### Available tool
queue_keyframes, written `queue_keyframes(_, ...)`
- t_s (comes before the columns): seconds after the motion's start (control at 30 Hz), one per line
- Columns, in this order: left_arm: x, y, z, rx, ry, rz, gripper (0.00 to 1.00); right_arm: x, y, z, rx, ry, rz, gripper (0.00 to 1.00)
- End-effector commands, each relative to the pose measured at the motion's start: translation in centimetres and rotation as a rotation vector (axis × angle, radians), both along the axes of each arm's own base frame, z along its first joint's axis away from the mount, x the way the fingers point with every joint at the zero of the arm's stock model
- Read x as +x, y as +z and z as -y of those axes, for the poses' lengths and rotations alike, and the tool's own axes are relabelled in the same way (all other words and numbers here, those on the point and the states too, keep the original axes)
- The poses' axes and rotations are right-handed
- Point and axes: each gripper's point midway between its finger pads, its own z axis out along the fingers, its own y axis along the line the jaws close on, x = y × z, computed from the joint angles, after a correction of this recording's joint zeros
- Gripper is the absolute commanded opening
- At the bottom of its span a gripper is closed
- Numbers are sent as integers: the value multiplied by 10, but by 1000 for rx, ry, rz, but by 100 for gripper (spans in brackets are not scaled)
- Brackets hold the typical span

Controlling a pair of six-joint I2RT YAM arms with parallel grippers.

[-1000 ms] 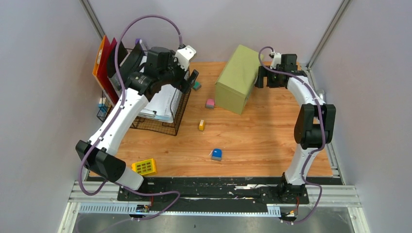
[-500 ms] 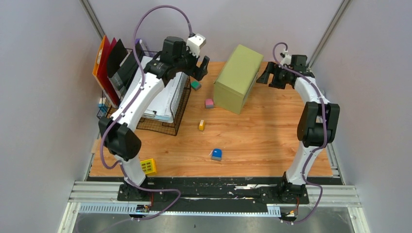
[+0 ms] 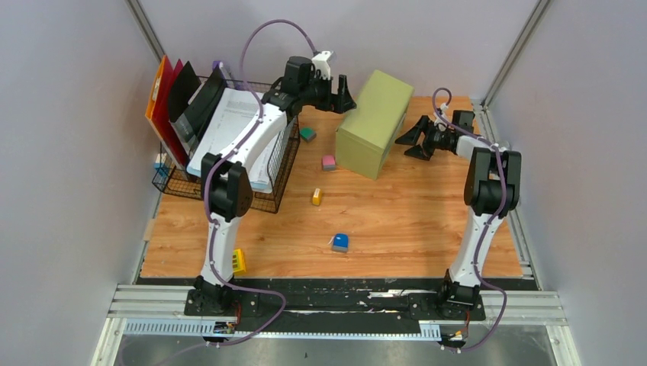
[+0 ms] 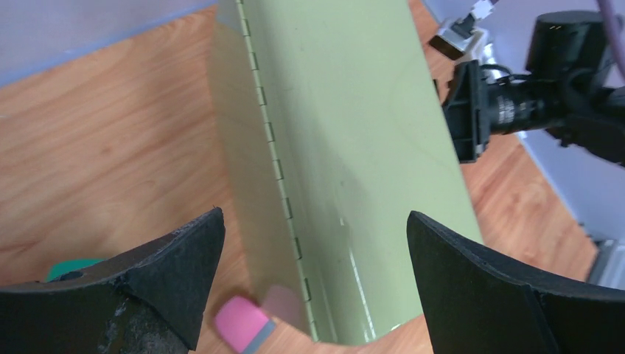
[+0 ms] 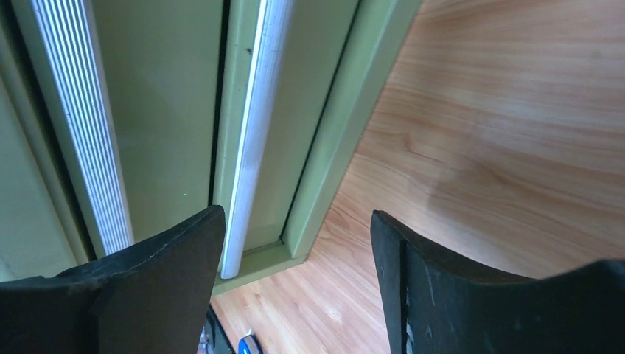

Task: Organize the desk
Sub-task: Open the drawer in the storage box.

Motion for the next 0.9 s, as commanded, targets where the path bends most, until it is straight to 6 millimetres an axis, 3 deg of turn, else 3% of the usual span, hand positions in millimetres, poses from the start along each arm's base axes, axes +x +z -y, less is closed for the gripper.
queue_keyframes(0.0,-3,34,32,-202,-74,-44,100,11,26,-19,120,70,110,73)
queue_keyframes(0.17,-1,9,42,-221,-71,-125,100,17,27,-32,153,107,136,72)
queue_keyframes(0.33,-6,-8,50,-240,-87,-182,100,22,20,-43,177,138,134,64)
queue_keyframes(0.73,-23,-53,62,-234,-138,-271,100,3,20,-57,381,309,210,25)
queue_keyframes(0.87,-25,-55,60,-223,-148,-266,100,2,25,-55,377,321,231,9)
